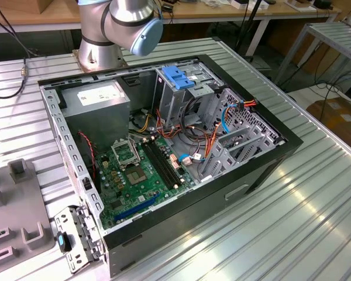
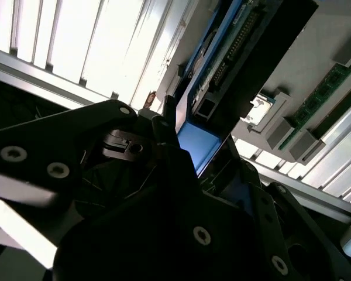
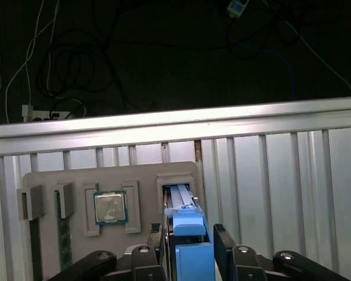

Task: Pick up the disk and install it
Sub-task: 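Pick up the disk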

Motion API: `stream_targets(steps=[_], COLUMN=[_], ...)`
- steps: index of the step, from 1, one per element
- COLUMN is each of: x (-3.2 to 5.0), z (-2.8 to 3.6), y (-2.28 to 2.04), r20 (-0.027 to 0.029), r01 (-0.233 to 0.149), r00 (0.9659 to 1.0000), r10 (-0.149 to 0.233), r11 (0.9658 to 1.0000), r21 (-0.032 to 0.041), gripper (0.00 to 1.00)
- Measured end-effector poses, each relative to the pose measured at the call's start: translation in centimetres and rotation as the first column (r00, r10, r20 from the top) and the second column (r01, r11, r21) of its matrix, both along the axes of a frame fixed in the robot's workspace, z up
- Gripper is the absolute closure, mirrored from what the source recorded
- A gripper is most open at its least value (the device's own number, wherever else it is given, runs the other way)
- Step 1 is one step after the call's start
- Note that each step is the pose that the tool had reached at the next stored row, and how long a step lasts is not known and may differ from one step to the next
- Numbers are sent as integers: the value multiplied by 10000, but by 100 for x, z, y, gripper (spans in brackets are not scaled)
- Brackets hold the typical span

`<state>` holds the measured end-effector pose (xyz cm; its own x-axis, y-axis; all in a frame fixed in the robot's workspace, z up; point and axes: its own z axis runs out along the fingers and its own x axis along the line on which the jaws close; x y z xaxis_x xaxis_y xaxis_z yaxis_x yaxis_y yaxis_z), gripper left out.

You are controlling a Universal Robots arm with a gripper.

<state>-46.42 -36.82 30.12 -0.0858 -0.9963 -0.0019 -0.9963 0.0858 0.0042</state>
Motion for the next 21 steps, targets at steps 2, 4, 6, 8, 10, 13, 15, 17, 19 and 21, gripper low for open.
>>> stream_targets(steps=[2, 4, 6, 8, 10, 13, 15, 17, 19, 21], x=[-2, -5, -5, -6, -5, -6, -5, -6, -6, -6], z=[-1, -3, -6, -11, -13, -15, -15, -15, -15, -15], y=[-1, -3, -12, -26, -27, -28, -28, -28, -28, -28], r20=[7, 23, 38, 51, 58, 60, 61, 62, 63, 63], r01=[0, 0, 0, -1, 1, 1, 1, 0, 0, 0], r00=[10000, 10000, 10000, 10000, 10000, 10000, 10000, 10000, 10000, 10000], r10=[0, 0, 0, 1, -1, -1, -1, 0, 0, 0], r11=[10000, 10000, 10000, 10000, 10000, 10000, 10000, 10000, 10000, 10000], r21=[-1, 0, 0, 0, -2, -1, -2, -2, -2, -3], gripper=[53, 53, 53, 53, 53, 53, 53, 53, 53, 55])
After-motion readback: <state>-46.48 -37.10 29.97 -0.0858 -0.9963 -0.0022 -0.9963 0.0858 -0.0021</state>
